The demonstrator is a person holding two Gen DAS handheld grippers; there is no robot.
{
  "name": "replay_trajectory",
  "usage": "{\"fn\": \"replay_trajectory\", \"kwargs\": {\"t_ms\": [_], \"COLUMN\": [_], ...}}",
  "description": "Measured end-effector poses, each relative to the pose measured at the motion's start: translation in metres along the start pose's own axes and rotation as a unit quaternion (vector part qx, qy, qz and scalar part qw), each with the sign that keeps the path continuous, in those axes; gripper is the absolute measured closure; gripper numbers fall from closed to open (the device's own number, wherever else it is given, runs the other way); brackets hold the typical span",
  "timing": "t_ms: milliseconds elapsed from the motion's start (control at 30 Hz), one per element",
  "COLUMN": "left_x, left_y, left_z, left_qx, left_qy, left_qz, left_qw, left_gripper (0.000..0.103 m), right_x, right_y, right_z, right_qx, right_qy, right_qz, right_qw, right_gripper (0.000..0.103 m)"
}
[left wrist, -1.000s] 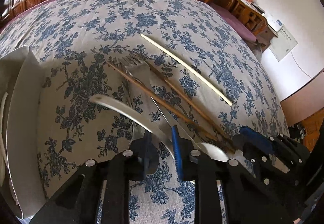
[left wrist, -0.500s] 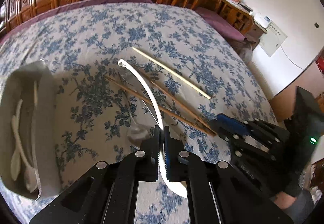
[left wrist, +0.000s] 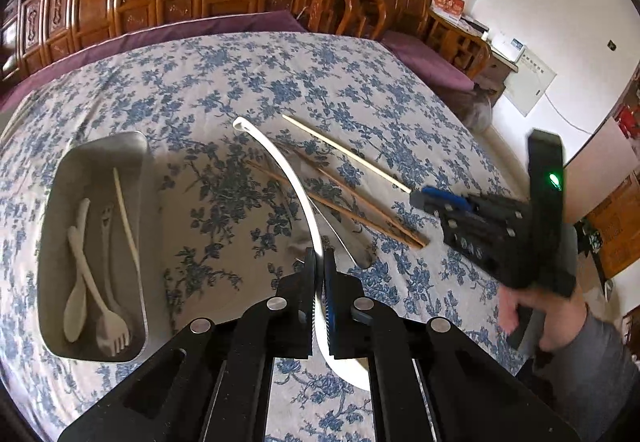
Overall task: Organize utensils
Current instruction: 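Grasp a chopstick with the right tool while the left tool holds the white spoon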
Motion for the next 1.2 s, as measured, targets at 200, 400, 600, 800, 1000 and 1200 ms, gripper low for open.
{"fn": "replay_trajectory", "kwargs": {"t_ms": [200,400,600,800,1000,1200], "left_x": [0.007,0.014,0.013,0.009,0.005,0.004], "left_y": [-0.012,-0.017,-0.016,-0.014,-0.02,-0.033], "left_z": [-0.001,-0.007,-0.008,-0.005,-0.001,0.011], "left_qx": [-0.007,-0.011,-0.012,-0.013,-0.001,0.009], "left_qy": [0.001,0.011,0.016,0.012,0.02,0.013], "left_qz": [-0.013,-0.019,-0.018,-0.015,-0.013,-0.019], "left_qw": [0.9999,0.9997,0.9996,0.9997,0.9997,0.9997], "left_gripper": [0.1,0.1,0.1,0.1,0.1,0.1], "right_x": [0.03,0.04,0.035,0.041,0.037,0.023], "right_y": [0.022,0.05,0.069,0.082,0.082,0.063], "right_z": [0.001,0.012,0.02,0.021,0.027,0.026], "right_qx": [-0.004,-0.012,-0.03,-0.041,-0.048,-0.069], "right_qy": [-0.008,-0.042,-0.067,-0.067,-0.089,-0.093], "right_qz": [0.027,0.055,0.09,0.102,0.106,0.106], "right_qw": [1.0,0.998,0.993,0.992,0.989,0.988], "right_gripper": [0.084,0.084,0.084,0.083,0.097,0.097]}}
Point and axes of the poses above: each gripper's, at about its wrist camera, not at the fingertips, and y roughly the way its jaws point, z to its left, x to its top, the point moved 8 cm from there along y, roughly the way its jaws point, and after that the axes turned 15 degrees about y, right-handed, at the moved point
